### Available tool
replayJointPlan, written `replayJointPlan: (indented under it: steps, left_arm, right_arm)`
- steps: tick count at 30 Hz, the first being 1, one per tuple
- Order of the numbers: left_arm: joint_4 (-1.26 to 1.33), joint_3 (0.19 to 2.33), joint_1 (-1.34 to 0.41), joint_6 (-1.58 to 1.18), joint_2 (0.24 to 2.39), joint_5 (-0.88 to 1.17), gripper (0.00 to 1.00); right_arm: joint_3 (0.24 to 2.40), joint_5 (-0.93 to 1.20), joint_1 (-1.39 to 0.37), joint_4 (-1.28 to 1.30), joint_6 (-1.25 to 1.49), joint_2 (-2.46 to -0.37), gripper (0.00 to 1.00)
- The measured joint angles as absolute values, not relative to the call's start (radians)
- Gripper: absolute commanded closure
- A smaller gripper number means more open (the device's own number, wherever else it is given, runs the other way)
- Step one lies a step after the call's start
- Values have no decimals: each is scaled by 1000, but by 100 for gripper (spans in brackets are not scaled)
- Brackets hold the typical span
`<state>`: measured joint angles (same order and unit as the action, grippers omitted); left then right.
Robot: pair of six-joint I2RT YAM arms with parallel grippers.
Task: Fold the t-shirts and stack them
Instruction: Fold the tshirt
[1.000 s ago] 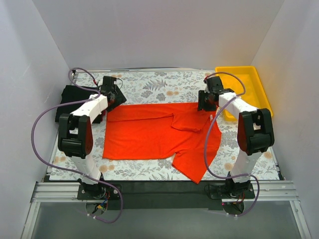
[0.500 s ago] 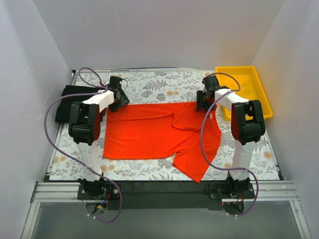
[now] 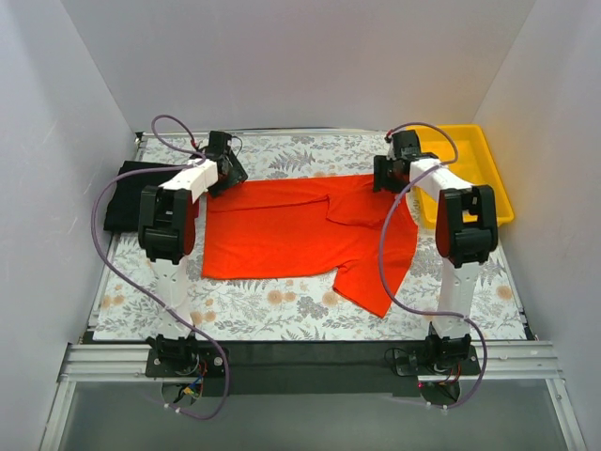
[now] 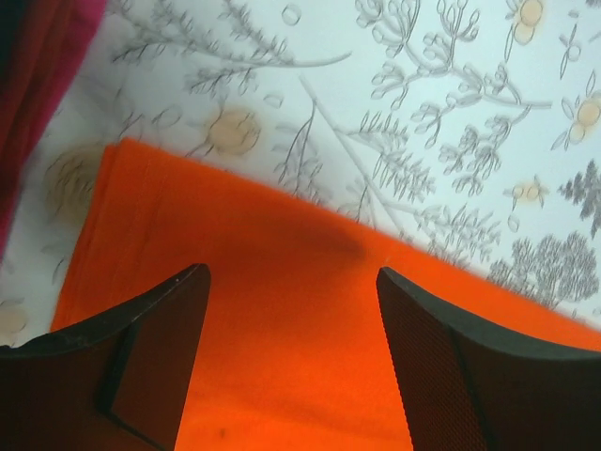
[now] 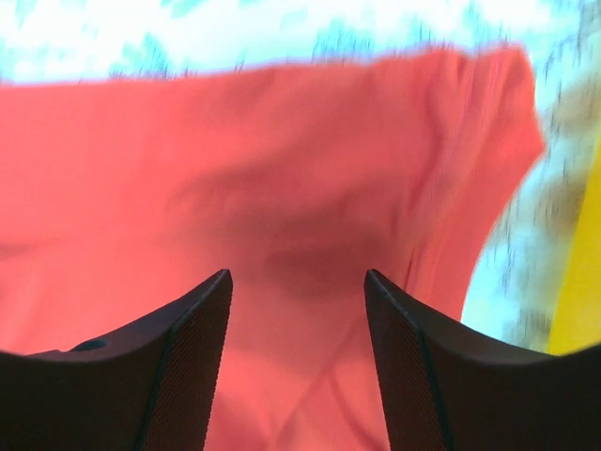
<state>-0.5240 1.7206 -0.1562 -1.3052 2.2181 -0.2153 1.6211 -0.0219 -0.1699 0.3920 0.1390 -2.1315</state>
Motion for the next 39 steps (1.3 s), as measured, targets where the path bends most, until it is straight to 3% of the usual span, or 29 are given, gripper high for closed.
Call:
replayJointPlan:
  steps: [4,9,11,13,16,23,39]
  left_arm:
    - [-544,1576,-159,-1309,2070,-196,31]
    - [-524,1353,-168,-1318,1737,-174,27]
    - [-508,1245,-179,-1316,1592,-167,23]
    - [-492,1137,-189,-1312,1470,-162,10]
    - [-491,989,-202,-1304,1341,-156,2]
    - [-481,725,-202,-1281,1134,-162,2]
    - [-403,694,-202,-1270,1108,-187,2]
  right_arm:
    - [1428,31,-170,363,183,-1931,30]
    - [1144,132,-170,236,247,-1639,20]
    - [1032,178,-168,157,271,-1562,18]
    - [942,215,-163,101,288,-1526,16]
    - [830,262,-153,31,305,-1515,15]
    - [749,349,-135,-118,336,-1525,14]
    - [749,438,-131,-313,389,-1656,14]
